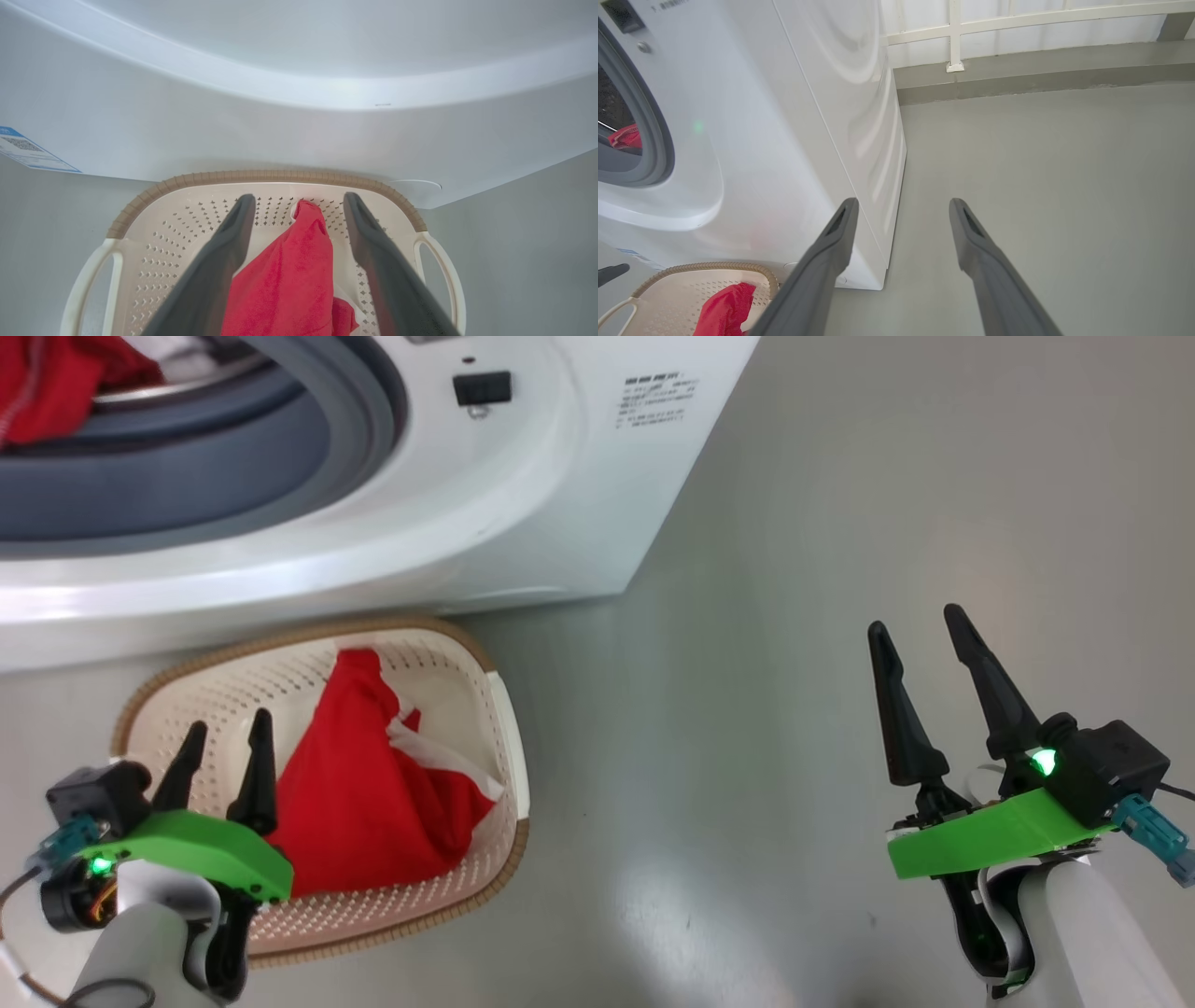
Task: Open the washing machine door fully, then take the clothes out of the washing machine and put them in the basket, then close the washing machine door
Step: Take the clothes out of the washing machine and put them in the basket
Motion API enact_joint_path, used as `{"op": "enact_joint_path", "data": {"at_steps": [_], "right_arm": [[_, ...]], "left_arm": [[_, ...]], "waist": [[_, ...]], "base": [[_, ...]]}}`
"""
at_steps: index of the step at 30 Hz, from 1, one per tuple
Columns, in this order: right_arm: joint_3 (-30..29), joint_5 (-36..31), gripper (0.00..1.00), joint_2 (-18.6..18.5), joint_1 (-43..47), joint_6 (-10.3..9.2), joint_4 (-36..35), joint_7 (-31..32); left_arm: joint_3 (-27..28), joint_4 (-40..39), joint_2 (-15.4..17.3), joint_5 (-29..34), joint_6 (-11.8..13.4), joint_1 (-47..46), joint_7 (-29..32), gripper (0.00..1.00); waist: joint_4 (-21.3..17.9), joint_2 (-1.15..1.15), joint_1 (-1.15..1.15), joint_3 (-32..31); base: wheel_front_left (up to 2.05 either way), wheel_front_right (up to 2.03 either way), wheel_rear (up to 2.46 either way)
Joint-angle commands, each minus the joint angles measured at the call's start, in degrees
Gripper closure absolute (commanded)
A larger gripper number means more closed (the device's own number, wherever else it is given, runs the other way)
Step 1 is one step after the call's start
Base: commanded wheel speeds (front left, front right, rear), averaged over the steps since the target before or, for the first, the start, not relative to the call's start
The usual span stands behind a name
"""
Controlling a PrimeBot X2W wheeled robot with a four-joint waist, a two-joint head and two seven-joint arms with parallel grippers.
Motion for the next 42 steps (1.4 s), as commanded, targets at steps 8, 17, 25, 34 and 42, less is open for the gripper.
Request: {"op": "enact_joint_path", "data": {"at_steps": [8,17,25,34,42], "right_arm": [[1.4,-0.6,0.00,-0.3,2.7,0.42,0.8,-0.4],[1.4,-0.6,0.00,-0.3,5.9,0.42,2.2,-0.4],[0.9,-0.5,0.00,-0.3,9.4,0.42,2.9,-0.4],[0.3,-0.3,0.00,-0.3,13.3,0.42,2.8,-0.4],[-0.1,-0.3,0.00,-0.4,15.3,0.42,2.4,-0.4]], "left_arm": [[5.3,-9.0,0.8,3.9,0.1,7.2,-0.3,0.00],[7.8,-17.8,-0.6,6.9,0.1,13.5,-0.3,0.00],[8.7,-26.5,-1.4,9.6,0.1,19.0,-0.3,0.00],[10.1,-34.9,-2.8,11.7,0.1,26.8,-0.3,0.00],[11.6,-39.2,-4.1,11.5,0.1,33.0,-0.3,0.00]], "waist": [[1.1,0.00,0.00,-10.0],[1.5,0.00,0.00,-17.1],[2.2,0.00,0.00,-22.0],[2.1,0.00,0.00,-26.3],[1.8,0.00,0.00,-27.0]], "base": [[0.00,0.00,0.00],[0.00,0.00,0.00],[0.00,0.00,0.00],[0.00,0.00,0.00],[0.00,0.00,0.00]]}}
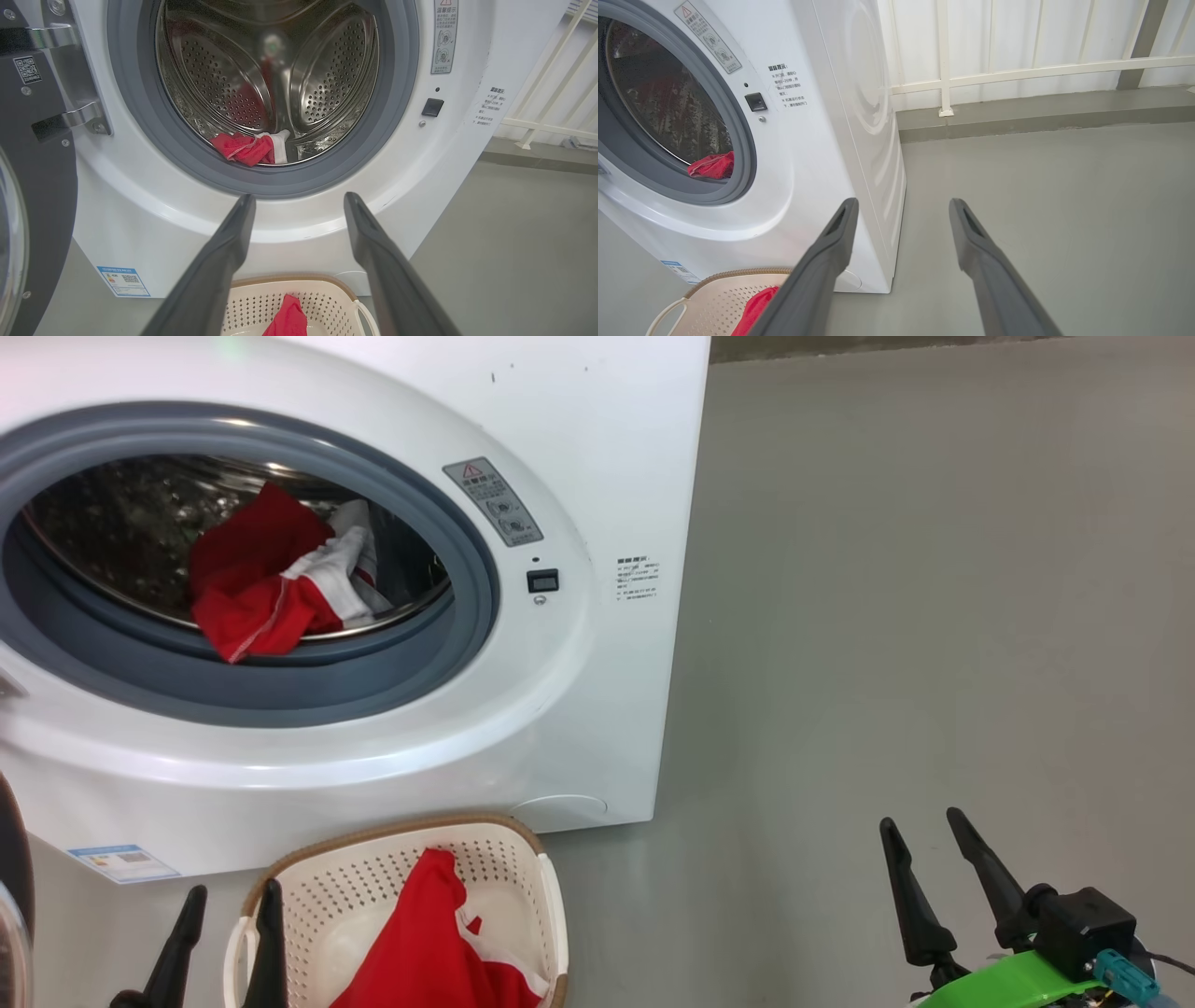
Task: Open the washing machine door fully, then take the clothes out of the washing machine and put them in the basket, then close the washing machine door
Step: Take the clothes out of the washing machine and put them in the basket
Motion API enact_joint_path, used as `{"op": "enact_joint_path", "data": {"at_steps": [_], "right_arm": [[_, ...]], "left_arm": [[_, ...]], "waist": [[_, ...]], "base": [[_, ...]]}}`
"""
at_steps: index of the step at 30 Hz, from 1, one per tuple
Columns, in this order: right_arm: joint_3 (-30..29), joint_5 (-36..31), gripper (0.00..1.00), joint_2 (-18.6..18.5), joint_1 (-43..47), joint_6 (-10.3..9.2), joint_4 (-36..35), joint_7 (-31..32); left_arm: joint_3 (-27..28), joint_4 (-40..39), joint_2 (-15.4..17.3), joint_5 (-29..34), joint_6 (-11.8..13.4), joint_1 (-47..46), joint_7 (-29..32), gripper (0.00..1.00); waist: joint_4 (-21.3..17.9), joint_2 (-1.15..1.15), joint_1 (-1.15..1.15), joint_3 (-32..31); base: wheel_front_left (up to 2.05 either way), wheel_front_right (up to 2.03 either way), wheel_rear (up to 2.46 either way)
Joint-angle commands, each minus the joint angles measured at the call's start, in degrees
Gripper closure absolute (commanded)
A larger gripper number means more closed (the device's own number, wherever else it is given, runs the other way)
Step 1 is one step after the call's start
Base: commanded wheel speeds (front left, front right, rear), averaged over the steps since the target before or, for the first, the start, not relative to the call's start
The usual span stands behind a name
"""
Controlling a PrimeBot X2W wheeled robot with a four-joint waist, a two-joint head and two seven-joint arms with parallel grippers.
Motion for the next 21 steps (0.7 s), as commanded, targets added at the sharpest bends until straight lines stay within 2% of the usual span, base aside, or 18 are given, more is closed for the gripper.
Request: {"op": "enact_joint_path", "data": {"at_steps": [1,16,21], "right_arm": [[0.8,-0.2,0.00,-0.5,-0.5,0.42,-1.7,-0.4],[0.8,-0.2,0.00,-0.5,-1.8,0.42,-1.8,-0.4],[1.3,0.5,0.00,-0.5,-3.5,0.42,-2.1,-0.4]], "left_arm": [[2.4,-2.3,0.3,0.4,0.1,0.0,-0.3,0.00],[2.2,-2.7,-0.1,1.0,0.1,-1.2,-0.3,0.00],[2.1,-1.5,0.3,1.9,0.1,-4.3,-0.3,0.00]], "waist": [[0.0,0.00,0.00,0.3],[-0.6,0.00,0.00,1.9],[-1.0,0.00,0.00,4.4]], "base": [[0.00,0.00,0.00],[0.00,0.00,0.00],[0.00,0.00,0.00]]}}
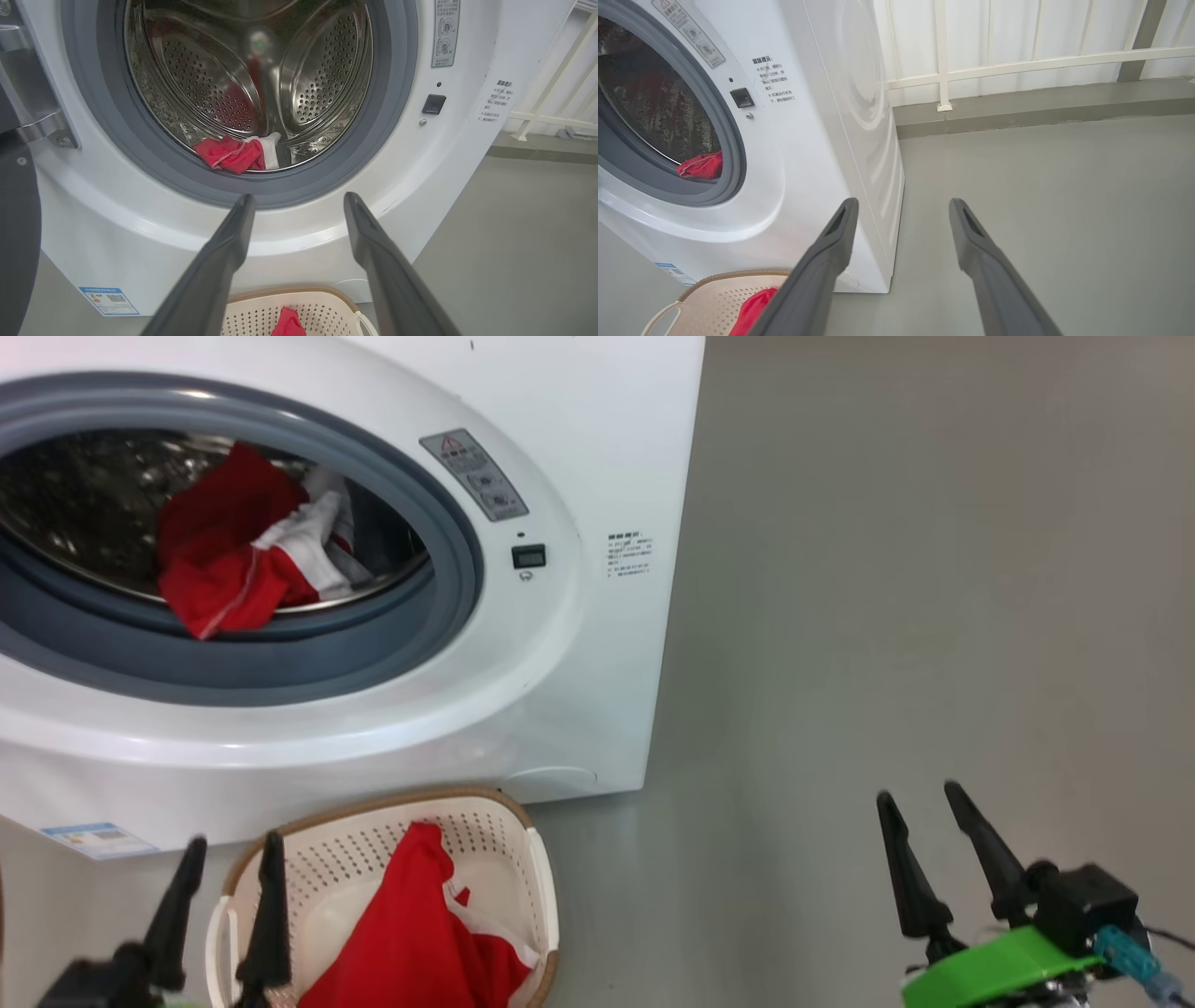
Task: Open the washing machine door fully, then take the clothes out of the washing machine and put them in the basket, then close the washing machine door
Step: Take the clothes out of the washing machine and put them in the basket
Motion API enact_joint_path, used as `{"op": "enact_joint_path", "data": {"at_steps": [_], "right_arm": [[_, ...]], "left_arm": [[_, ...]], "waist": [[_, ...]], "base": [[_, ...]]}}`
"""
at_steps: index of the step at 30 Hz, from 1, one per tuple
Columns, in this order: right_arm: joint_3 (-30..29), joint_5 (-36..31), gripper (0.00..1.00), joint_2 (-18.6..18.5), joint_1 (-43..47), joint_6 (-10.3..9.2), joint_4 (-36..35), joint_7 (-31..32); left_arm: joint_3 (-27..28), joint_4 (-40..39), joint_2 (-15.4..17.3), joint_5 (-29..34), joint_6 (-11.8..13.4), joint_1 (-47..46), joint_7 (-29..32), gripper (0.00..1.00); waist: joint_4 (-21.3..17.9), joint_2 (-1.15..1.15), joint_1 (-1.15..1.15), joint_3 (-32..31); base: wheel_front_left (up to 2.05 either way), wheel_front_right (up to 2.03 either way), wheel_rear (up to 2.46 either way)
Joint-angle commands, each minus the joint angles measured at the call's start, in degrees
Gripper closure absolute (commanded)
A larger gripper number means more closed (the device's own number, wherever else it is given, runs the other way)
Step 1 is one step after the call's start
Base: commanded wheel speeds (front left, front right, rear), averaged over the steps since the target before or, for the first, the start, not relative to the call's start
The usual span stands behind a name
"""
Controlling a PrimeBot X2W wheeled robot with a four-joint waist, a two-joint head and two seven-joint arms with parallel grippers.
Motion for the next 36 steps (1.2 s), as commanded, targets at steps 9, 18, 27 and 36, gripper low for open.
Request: {"op": "enact_joint_path", "data": {"at_steps": [9,18,27,36], "right_arm": [[3.5,2.2,0.00,-0.5,-6.1,0.42,-2.4,-0.4],[4.0,4.1,0.00,-0.5,-9.9,0.42,-3.7,-0.4],[4.4,5.0,0.00,-0.5,-11.6,0.42,-4.6,-0.4],[5.3,5.0,0.00,-0.5,-12.4,0.42,-5.0,-0.4]], "left_arm": [[1.5,6.6,4.7,3.0,0.1,-15.7,-0.3,0.00],[-1.3,20.6,12.5,5.5,0.1,-35.2,-0.3,0.00],[-3.7,34.3,17.0,7.3,0.1,-48.9,-0.3,0.00],[-4.8,45.3,20.0,10.6,2.0,-58.1,-0.3,0.00]], "waist": [[-2.0,0.00,0.00,7.9],[-5.7,0.00,0.00,17.0],[-8.3,0.00,0.00,21.2],[-9.8,0.00,0.00,22.5]], "base": [[0.00,0.00,0.00],[0.00,0.00,0.00],[0.00,0.00,0.00],[0.00,0.00,0.00]]}}
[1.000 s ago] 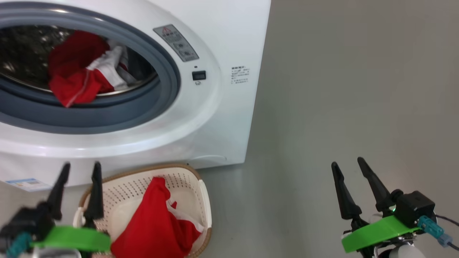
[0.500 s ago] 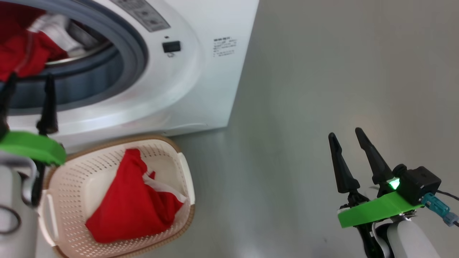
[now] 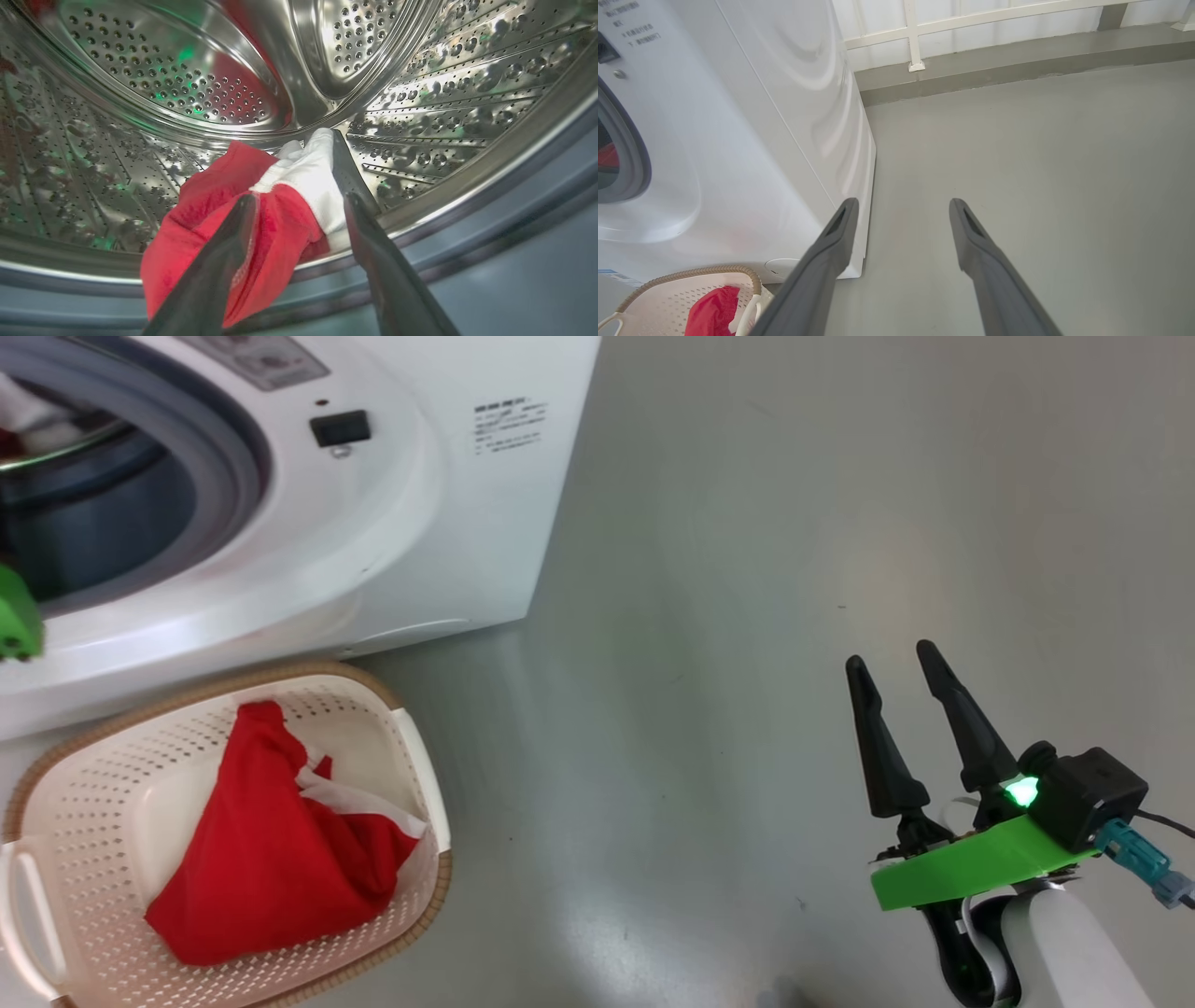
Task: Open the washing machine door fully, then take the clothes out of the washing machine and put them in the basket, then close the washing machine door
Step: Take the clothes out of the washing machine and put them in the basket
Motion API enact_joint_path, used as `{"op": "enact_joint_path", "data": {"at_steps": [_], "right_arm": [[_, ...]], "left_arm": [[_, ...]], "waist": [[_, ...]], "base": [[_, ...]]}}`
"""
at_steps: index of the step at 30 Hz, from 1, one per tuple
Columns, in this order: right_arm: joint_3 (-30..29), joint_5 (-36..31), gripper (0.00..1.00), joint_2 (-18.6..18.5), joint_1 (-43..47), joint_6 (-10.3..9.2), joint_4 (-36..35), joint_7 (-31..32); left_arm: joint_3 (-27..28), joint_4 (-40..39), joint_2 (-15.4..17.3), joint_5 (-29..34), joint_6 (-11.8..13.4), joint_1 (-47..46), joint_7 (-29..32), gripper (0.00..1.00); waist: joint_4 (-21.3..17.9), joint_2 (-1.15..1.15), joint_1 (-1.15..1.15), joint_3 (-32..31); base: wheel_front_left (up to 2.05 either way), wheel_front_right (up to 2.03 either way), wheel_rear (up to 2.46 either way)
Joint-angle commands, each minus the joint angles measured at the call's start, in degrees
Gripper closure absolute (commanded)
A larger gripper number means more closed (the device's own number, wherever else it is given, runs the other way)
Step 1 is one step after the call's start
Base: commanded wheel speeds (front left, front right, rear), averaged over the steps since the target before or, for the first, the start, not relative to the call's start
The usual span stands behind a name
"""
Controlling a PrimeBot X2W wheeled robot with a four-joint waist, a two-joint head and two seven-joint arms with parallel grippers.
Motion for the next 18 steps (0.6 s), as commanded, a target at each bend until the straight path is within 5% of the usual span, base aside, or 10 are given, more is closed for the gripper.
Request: {"op": "enact_joint_path", "data": {"at_steps": [1,18], "right_arm": [[1.6,0.6,0.00,-0.4,-0.4,0.42,-1.4,-0.4],[3.2,0.9,0.00,-0.4,-0.7,0.42,-2.1,-0.4]], "left_arm": [[1.0,-0.6,3.6,0.6,0.4,-0.8,-0.3,0.00],[-2.7,16.4,8.9,3.8,2.5,-10.1,1.6,0.00]], "waist": [[-0.6,0.00,0.00,0.6],[-3.3,0.00,0.00,2.3]], "base": [[0.00,0.00,0.00],[0.00,0.00,0.00]]}}
